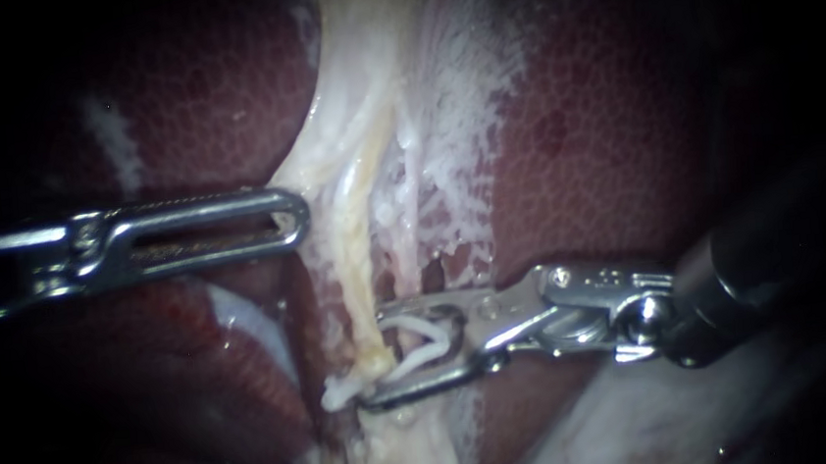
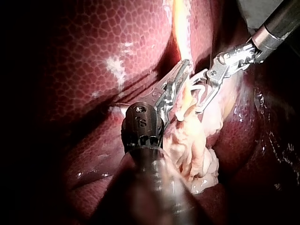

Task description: Clipping second clip left tube

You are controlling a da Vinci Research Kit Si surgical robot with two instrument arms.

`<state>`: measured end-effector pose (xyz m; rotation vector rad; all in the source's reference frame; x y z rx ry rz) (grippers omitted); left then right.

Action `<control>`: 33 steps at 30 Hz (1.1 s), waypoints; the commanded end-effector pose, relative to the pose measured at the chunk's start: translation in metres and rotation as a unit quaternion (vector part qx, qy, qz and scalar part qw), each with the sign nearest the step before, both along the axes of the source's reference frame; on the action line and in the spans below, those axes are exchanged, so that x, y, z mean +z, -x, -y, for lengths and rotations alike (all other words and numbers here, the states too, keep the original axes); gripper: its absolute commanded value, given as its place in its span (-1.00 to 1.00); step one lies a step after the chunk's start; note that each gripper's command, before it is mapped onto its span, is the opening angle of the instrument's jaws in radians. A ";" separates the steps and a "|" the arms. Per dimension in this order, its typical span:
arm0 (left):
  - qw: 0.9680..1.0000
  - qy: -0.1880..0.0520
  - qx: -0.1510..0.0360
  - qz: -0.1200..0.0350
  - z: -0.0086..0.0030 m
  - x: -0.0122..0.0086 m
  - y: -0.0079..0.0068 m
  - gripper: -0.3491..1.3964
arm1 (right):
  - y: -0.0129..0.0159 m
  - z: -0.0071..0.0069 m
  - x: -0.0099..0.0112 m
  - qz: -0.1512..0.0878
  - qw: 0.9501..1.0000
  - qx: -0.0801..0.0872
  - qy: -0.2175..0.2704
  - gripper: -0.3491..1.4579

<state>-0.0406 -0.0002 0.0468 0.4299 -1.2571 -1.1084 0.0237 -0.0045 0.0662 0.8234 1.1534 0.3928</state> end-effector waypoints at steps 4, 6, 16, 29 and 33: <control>1.000 0.000 0.001 0.000 -0.0001 0.0002 -0.0001 -1.00 | -0.0006 0.0002 -0.0005 -0.001 1.000 -0.006 -0.017 -0.06; 1.000 0.000 0.001 0.001 -0.0002 0.0004 -0.0002 -1.00 | -0.0011 0.0003 -0.0006 -0.004 1.000 -0.012 -0.021 -0.07; 1.000 0.000 0.001 0.001 -0.0002 0.0007 -0.0002 -1.00 | -0.0036 0.0000 -0.0004 -0.005 0.999 -0.018 -0.033 -0.09; 1.000 0.000 0.001 0.001 -0.0002 0.0007 -0.0002 -1.00 | -0.0031 -0.0002 0.0000 0.034 0.997 -0.018 -0.069 -0.84; 1.000 0.000 0.001 0.001 -0.0002 0.0007 -0.0002 -1.00 | -0.0028 -0.0006 0.0005 0.049 0.996 -0.016 -0.067 -1.00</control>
